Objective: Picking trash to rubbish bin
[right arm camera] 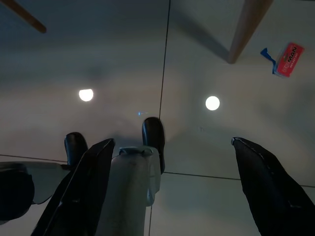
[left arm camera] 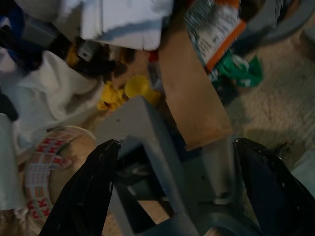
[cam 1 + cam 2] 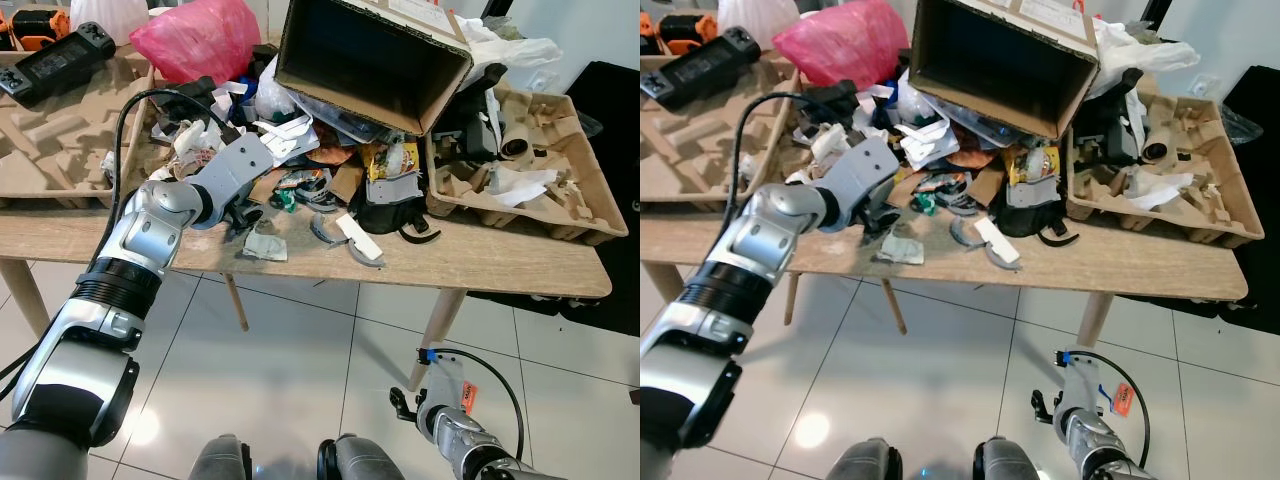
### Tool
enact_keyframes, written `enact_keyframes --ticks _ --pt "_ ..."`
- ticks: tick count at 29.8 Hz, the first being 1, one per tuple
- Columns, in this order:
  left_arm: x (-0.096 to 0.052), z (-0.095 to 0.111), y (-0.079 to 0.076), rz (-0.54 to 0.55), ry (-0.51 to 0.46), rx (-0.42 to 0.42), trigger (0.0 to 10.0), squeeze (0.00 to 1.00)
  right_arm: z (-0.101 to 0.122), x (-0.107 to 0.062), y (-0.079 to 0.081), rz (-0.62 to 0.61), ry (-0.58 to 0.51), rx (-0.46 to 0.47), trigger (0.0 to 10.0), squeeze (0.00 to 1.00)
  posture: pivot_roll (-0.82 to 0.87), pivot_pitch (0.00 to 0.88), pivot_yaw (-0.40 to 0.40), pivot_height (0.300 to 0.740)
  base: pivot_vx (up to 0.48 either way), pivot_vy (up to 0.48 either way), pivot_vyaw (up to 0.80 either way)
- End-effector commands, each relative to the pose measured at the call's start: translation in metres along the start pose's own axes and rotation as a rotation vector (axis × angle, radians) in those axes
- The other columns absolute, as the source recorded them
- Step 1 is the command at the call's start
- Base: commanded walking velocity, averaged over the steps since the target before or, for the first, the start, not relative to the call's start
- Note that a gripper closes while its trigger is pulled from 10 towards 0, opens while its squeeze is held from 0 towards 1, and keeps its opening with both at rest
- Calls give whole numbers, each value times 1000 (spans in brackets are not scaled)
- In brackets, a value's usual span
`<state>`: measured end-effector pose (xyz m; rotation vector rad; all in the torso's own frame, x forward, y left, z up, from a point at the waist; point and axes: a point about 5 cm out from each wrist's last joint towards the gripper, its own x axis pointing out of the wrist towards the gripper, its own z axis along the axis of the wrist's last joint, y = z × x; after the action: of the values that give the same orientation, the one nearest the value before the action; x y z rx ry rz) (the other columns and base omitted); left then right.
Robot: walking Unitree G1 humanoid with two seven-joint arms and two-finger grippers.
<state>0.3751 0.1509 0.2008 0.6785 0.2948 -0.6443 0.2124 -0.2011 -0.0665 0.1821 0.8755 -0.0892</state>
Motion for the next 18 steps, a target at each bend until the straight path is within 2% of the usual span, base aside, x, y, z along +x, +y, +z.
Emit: enact_keyframes --ticks 1,6,9,12,14,18 --pt "-6 7 5 2 -22 0 10000 0 -8 -1 -2 -11 29 8 10000 0 186 149 -50 740 0 0 0" --pt "-14 17 12 12 -46 16 10000 0 -8 -1 -3 -11 30 8 10000 0 184 148 -50 740 0 0 0" --pt "-24 25 15 -31 -75 26 10000 0 -9 -2 -3 -10 32 7 10000 0 184 142 -51 740 0 0 0" --pt "-41 13 17 -130 10 86 10000 0 -8 -1 -2 -7 32 3 10000 0 188 132 -47 740 0 0 0" --pt "-41 13 17 -130 10 86 10000 0 -8 -1 -2 -7 32 3 10000 0 188 132 -47 740 0 0 0" --pt "-48 5 7 -218 65 97 10000 0 -7 -1 -1 -5 31 -1 10000 0 193 123 -44 740 0 0 0"
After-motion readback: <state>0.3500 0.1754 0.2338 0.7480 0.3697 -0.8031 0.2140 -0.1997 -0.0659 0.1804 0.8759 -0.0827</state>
